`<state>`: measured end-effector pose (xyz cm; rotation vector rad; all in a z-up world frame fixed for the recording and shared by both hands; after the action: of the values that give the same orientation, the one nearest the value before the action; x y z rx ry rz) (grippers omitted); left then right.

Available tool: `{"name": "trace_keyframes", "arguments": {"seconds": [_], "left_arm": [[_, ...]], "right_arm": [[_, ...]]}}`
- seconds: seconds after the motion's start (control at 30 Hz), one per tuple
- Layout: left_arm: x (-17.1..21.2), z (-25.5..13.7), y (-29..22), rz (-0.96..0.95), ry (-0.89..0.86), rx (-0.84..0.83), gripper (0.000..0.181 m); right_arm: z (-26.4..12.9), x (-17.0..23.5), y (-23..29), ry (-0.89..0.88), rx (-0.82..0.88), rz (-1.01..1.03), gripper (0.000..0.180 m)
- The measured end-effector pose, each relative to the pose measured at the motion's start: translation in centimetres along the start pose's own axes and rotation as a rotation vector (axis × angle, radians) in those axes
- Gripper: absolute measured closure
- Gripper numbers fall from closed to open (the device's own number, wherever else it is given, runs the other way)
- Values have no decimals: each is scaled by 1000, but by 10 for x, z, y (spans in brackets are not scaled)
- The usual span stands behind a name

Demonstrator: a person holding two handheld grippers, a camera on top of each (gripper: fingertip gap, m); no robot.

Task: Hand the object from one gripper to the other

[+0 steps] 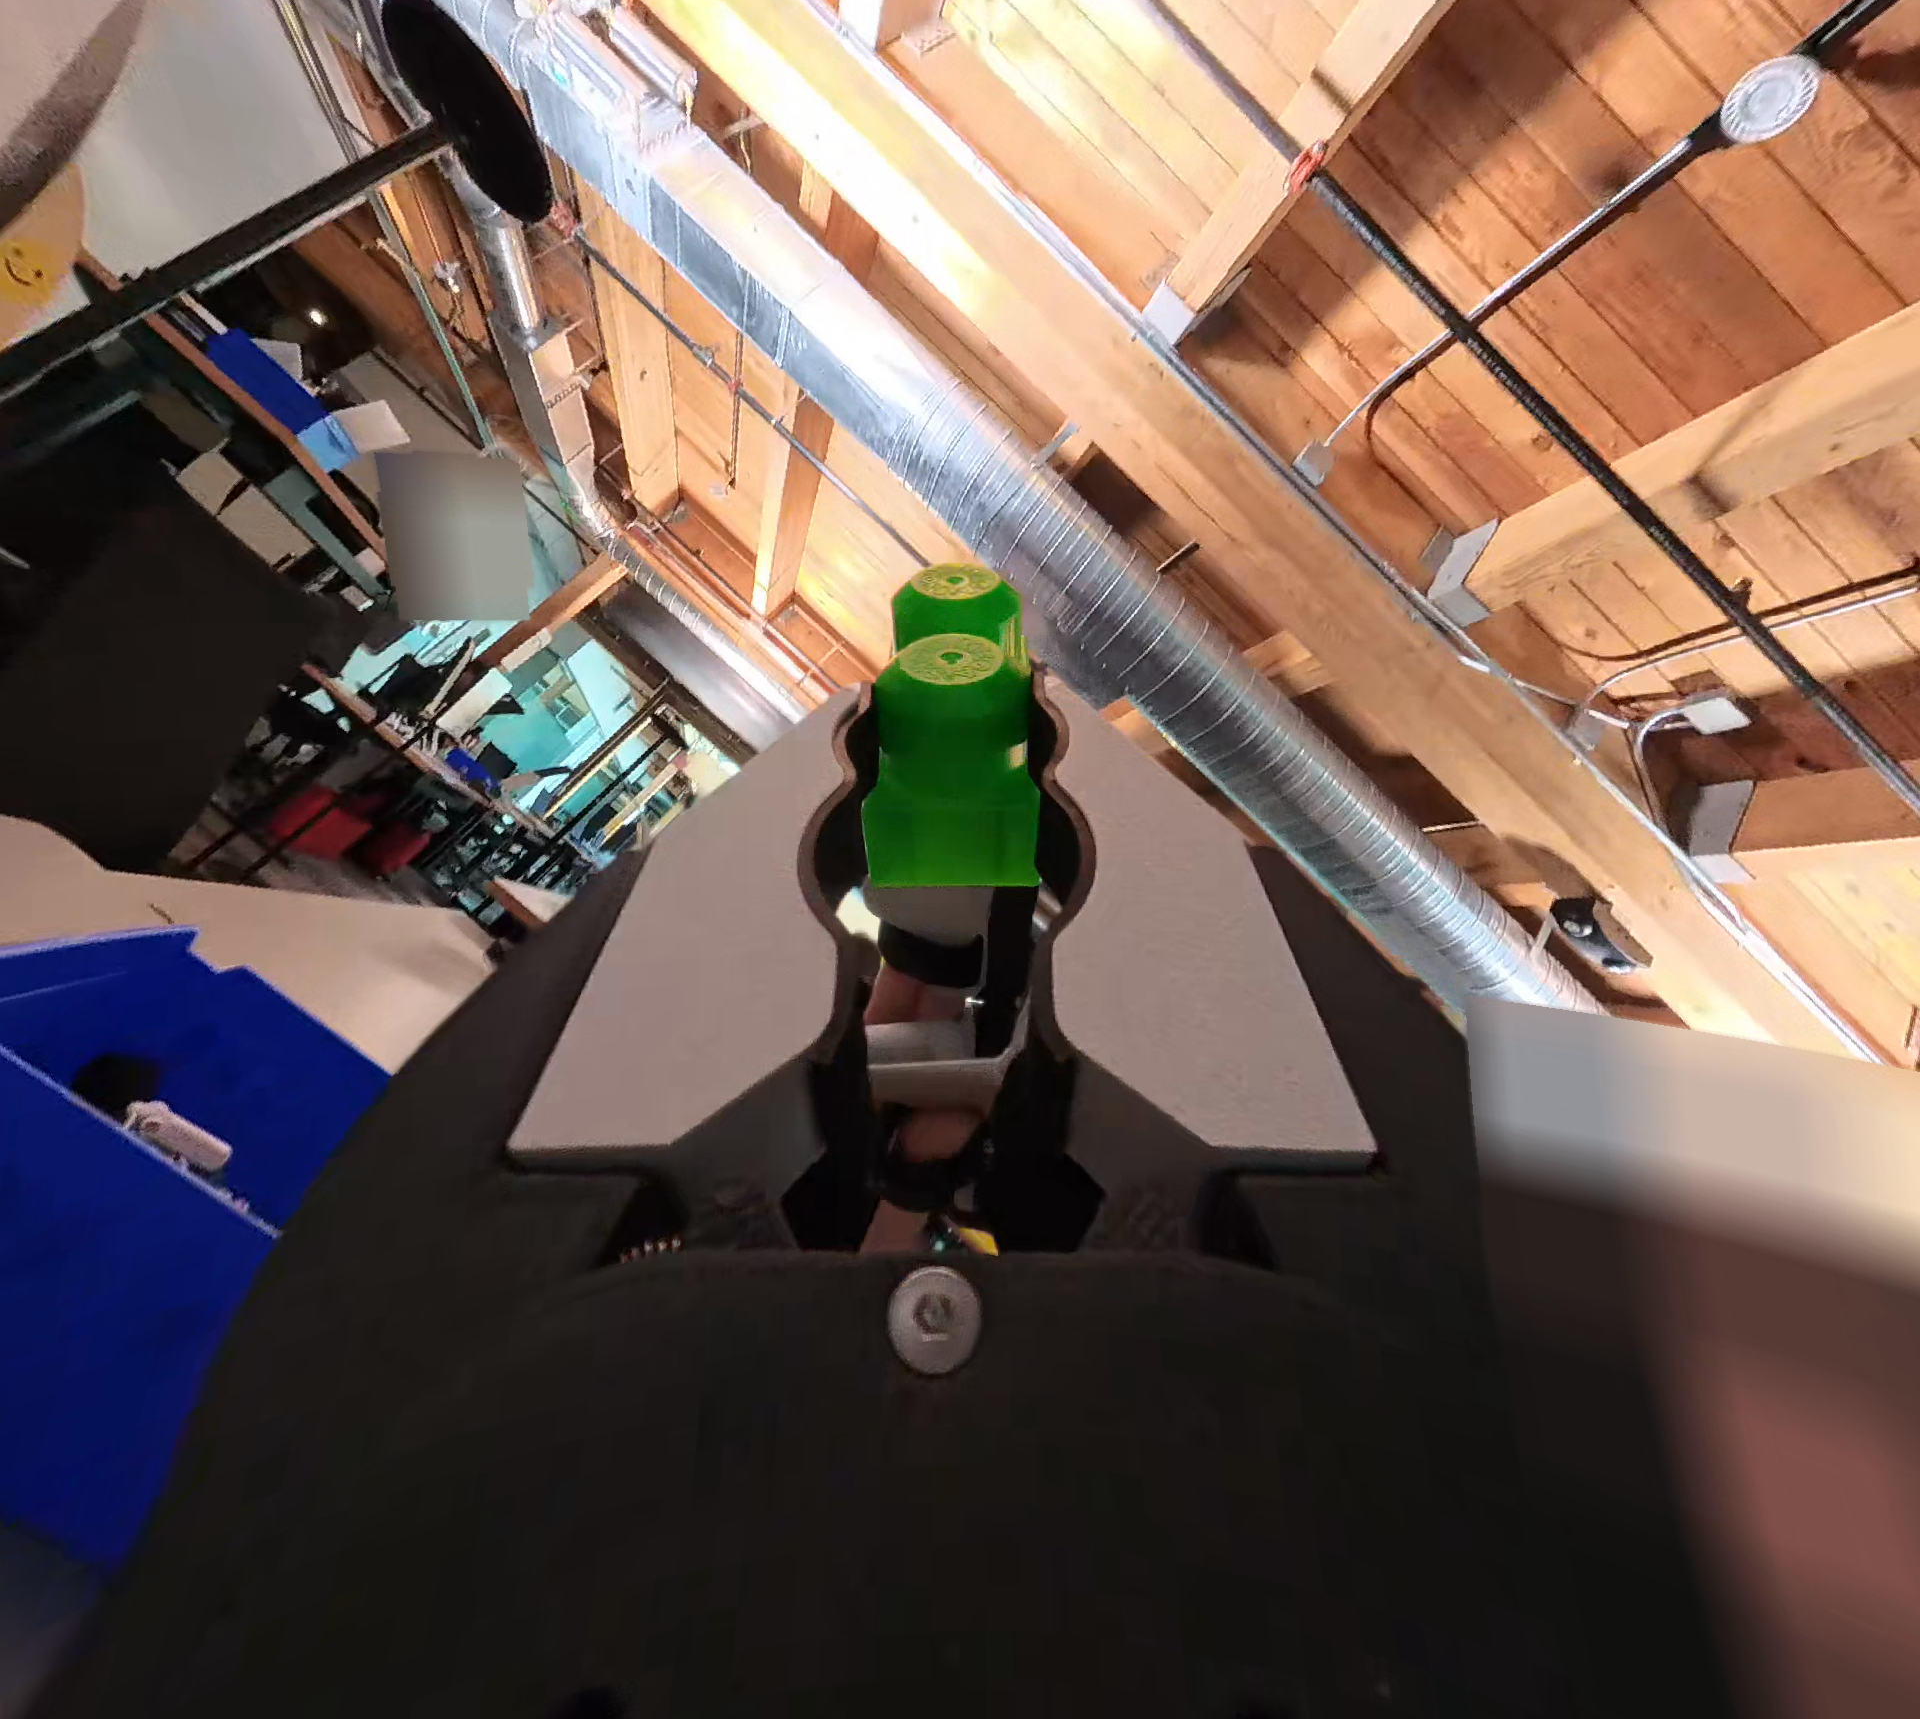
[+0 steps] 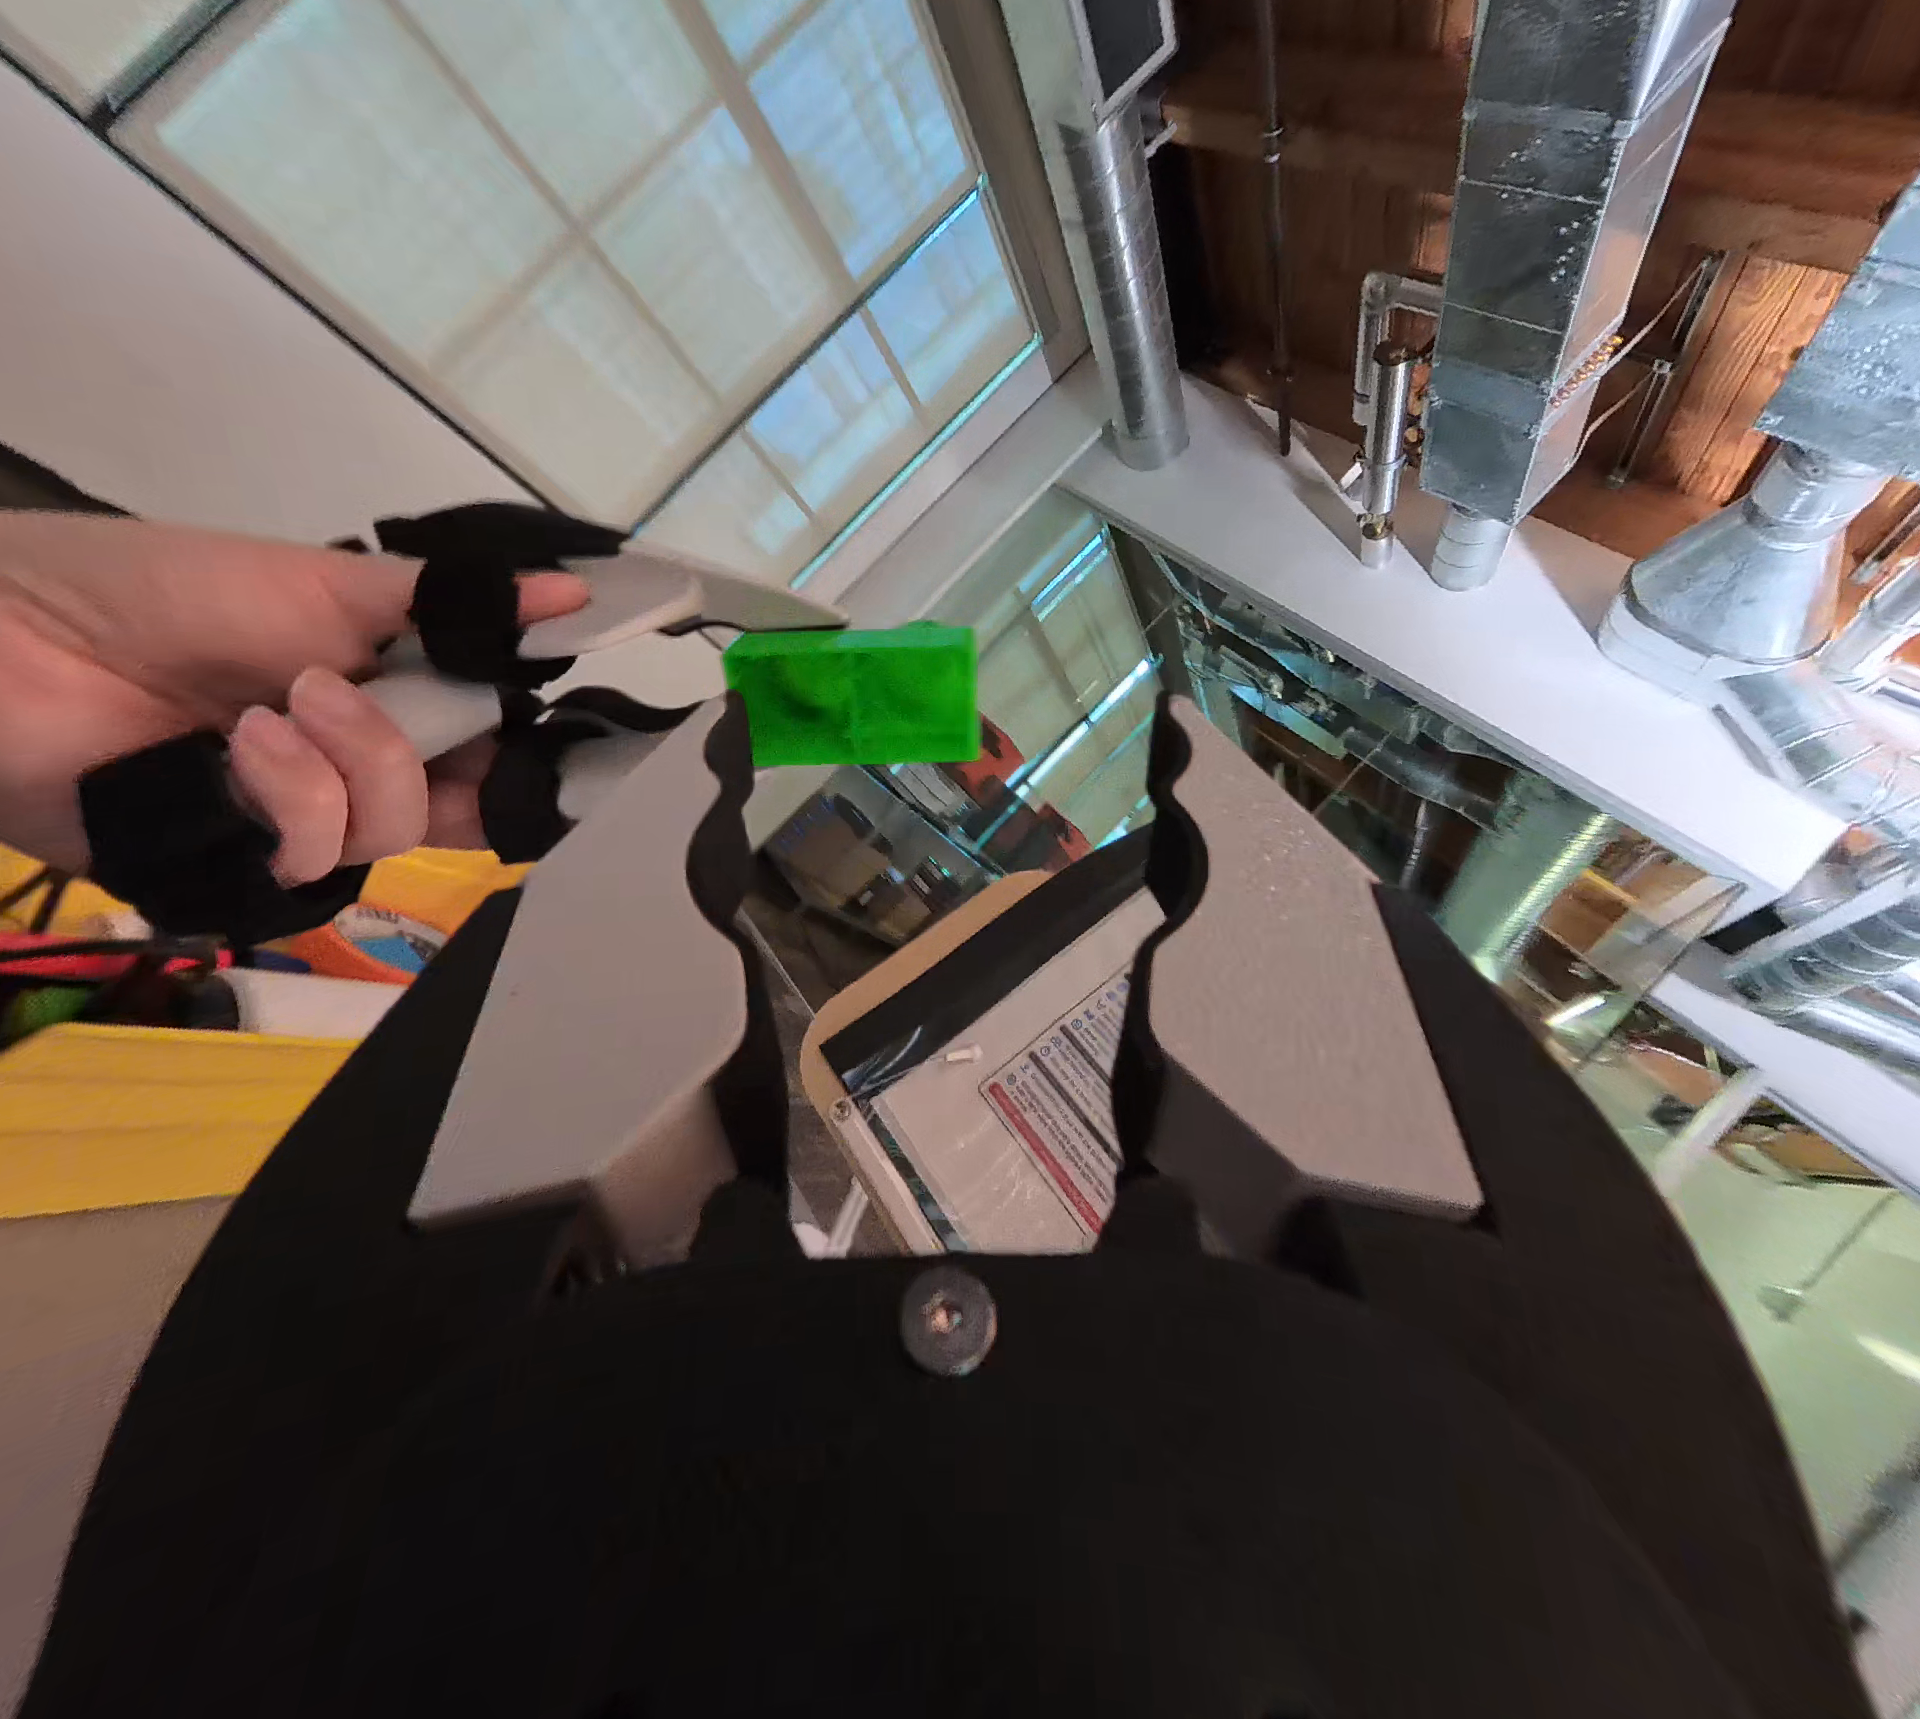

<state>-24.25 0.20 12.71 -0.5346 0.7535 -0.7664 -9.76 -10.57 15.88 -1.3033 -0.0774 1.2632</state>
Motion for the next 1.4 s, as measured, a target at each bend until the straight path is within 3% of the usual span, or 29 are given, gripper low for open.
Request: {"name": "trace_keyframes", "arguments": {"seconds": [0.17,0.47,0.63,0.7,0.77,0.93,1.03,1.13,1.27,1.4], "left_arm": [[12,4,-11,80,4,-20,155],[26,11,-11,82,59,6,155],[34,14,-11,91,98,23,154],[31,16,-16,102,103,39,130],[23,15,-26,162,92,45,121],[2,7,-59,475,82,-10,117],[-5,3,-72,601,77,-41,120],[-10,-1,-79,649,78,-59,120],[-15,-4,-81,645,90,-61,122],[-18,-6,-79,624,122,-68,122]], "right_arm": [[22,3,27,83,53,-55,100],[24,5,22,114,124,-4,100],[20,10,17,123,87,17,112],[10,7,-1,152,122,-31,112],[-17,12,-44,261,207,-37,111],[-117,104,-112,632,80,715,111],[-159,169,-107,872,61,800,111],[-175,220,-81,1108,-40,814,110],[-168,261,-48,1222,-160,849,110],[-156,278,-29,1263,-228,851,110]]}}
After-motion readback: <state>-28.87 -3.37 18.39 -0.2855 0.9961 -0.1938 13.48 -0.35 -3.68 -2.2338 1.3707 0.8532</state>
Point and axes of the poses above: each gripper's, where its closed fingertips meet, z out along the fingers, x out of its underside, y = z × x across the jaws, the point moved 8 cm from there along -z, back along the fingers, and after that the axes turned 5 degrees about -x, right-handed, at the moved point
